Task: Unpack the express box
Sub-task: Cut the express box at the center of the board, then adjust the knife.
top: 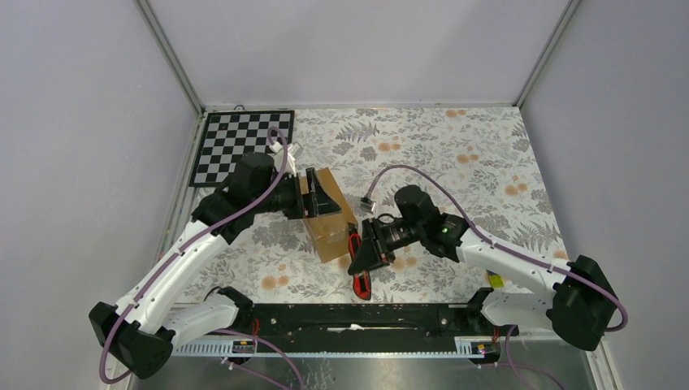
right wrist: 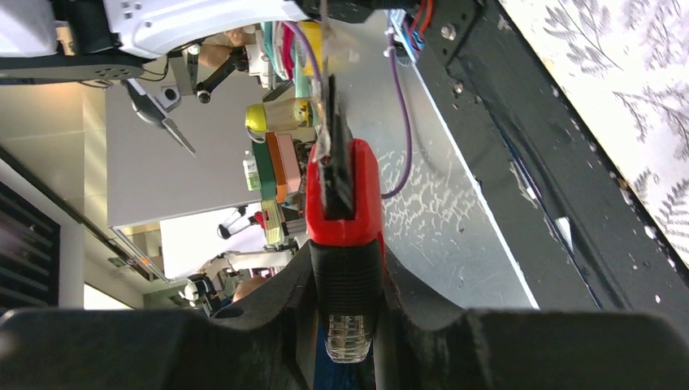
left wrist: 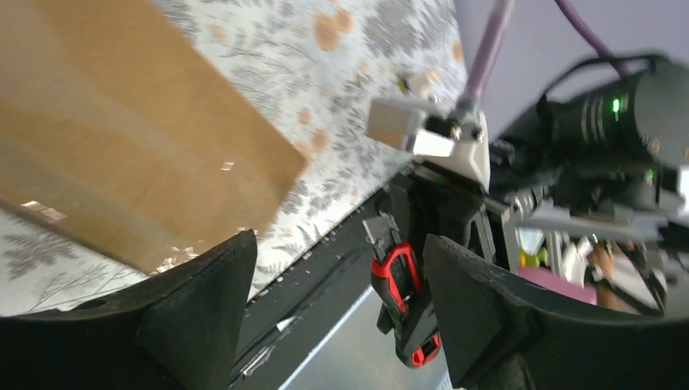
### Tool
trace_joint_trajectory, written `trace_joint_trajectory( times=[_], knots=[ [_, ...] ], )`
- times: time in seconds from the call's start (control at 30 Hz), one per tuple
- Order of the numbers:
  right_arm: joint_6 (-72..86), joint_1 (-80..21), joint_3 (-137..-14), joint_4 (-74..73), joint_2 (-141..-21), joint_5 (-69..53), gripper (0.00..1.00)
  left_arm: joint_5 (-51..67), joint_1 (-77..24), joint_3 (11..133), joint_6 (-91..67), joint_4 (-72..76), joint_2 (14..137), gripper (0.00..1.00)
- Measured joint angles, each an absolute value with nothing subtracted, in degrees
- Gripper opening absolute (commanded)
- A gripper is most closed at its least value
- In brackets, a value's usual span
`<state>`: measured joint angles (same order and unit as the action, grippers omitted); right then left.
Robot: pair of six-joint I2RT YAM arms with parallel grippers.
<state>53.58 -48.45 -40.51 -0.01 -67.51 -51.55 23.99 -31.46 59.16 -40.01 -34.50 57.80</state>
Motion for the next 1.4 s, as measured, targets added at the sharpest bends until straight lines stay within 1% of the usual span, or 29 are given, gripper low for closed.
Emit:
trace_joint_trajectory(
  times=[0.17, 0.3, 0.4, 0.47, 0.6, 0.7, 0.77, 0.83, 0.93, 0.97, 1.0, 1.03, 1.1, 1.13, 1.17, 1.2, 1.23, 1.27, 1.4],
  knots=[
    [52.84, -48.45, -46.63, -0.54, -67.51, -51.55, 0.0, 36.51, -31.46, 59.13, -38.35, -31.03, 57.91, 0.78],
    [52.56, -48.45, -50.09, 0.1, -67.51, -51.55, 0.0, 44.4, -31.46, 58.7, -39.44, -26.0, 58.52, 0.75],
    [52.56, -48.45, -50.83, 0.8, -67.55, -51.57, 0.0, 48.03, -31.46, 57.14, -42.17, -21.21, 58.76, 0.68],
    [52.56, -48.45, -50.85, 0.97, -67.64, -51.57, 0.0, 50.15, -31.46, 55.75, -44.82, -17.34, 58.98, 0.65],
    [52.66, -48.45, -50.85, 1.43, -67.66, -51.53, 0.0, 52.25, -31.46, 54.41, -48.27, -13.15, 59.92, 0.58],
    [52.93, -48.45, -50.85, 2.5, -67.66, -51.44, 0.0, 53.12, -31.46, 53.39, -50.89, -10.39, 60.47, 0.51],
    [53.23, -48.45, -50.85, 3.44, -67.66, -51.37, 0.0, 53.43, -31.46, 52.8, -52.4, -8.91, 60.62, 0.38],
    [53.67, -48.45, -50.85, 4.36, -67.66, -51.0, 0.0, 53.67, -31.46, 52.12, -54.02, -7.55, 60.62, 0.28],
    [54.06, -48.47, -50.81, 4.71, -67.68, -50.15, 0.0, 53.91, -31.46, 51.59, -56.05, -5.54, 60.64, 0.08],
    [54.28, -48.47, -50.78, 5.13, -67.66, -50.15, 0.02, 54.08, -31.46, 51.51, -56.73, -4.93, 60.64, 0.01],
    [54.48, -48.45, -50.78, 5.65, -67.59, -50.17, 0.09, 54.57, -31.44, 51.27, -57.21, -3.73, 60.64, 0.0],
    [54.61, -48.45, -50.78, 6.09, -67.57, -50.24, 0.2, 54.83, -31.4, 51.07, -57.43, -2.55, 60.58, 0.0],
    [54.87, -48.45, -50.78, 6.66, -67.37, -49.91, 0.48, 54.83, -31.31, 50.94, -58.7, -1.28, 60.49, 0.0],
    [54.96, -48.47, -50.78, 6.81, -67.2, -49.36, 0.58, 54.63, -31.22, 50.92, -59.18, -0.86, 60.47, 0.0],
    [55.24, -48.47, -50.78, 6.83, -67.02, -48.38, 0.76, 54.13, -31.03, 50.85, -59.99, -0.49, 60.47, 0.0],
    [55.18, -48.56, -50.54, 7.11, -66.76, -46.54, 0.88, 53.1, -30.65, 50.85, -61.36, -0.14, 60.47, 0.0],
    [55.51, -48.62, -50.13, 7.38, -66.48, -44.95, 0.98, 52.4, -30.15, 50.85, -62.48, 0.19, 60.38, 0.0],
    [56.29, -48.62, -49.47, 7.97, -66.15, -43.59, 0.99, 51.7, -29.43, 50.83, -63.55, 0.38, 60.18, 0.0],
    [60.71, -48.71, -43.77, 14.55, -63.72, -37.17, 0.99, 47.55, -25.5, 49.54, -68.05, 2.76, 58.28, 0.0]
  ],
)
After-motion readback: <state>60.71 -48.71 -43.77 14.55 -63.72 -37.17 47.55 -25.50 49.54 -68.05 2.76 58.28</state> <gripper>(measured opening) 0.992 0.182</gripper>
